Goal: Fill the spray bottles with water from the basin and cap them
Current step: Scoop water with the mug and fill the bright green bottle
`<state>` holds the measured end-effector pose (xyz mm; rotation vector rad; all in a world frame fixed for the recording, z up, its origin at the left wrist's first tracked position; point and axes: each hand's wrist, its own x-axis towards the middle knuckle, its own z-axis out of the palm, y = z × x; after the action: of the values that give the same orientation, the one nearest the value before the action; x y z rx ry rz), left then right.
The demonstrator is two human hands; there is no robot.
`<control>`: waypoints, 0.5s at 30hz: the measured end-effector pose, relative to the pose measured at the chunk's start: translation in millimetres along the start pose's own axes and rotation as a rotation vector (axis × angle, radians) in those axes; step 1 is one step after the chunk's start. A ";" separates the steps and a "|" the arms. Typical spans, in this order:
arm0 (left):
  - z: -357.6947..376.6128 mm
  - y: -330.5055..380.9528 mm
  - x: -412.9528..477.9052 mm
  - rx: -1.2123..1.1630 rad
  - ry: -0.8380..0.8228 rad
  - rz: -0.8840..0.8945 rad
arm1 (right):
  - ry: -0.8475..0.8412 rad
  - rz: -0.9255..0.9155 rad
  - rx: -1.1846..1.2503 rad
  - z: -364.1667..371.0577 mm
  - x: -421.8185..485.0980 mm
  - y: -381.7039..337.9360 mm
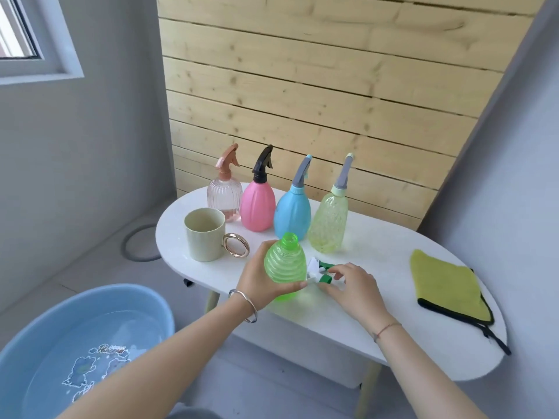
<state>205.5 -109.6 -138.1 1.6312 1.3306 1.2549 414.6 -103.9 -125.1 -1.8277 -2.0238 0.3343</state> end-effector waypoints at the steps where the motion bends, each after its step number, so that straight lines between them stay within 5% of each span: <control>1: 1.2 -1.4 -0.4 -0.005 0.000 -0.006 | 0.015 -0.031 -0.037 3.5 0.8 -0.5; 8: 1.3 -7.3 2.9 0.011 -0.047 -0.012 | 0.088 -0.045 -0.032 3.9 5.0 1.4; 15: -2.8 -7.7 3.6 0.058 -0.083 -0.013 | 0.323 0.050 1.000 -77.5 16.6 -52.8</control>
<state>200.5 -104.4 -143.3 1.6933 1.3355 1.1385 400.1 -100.3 -31.0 -1.1785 -1.2153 0.8196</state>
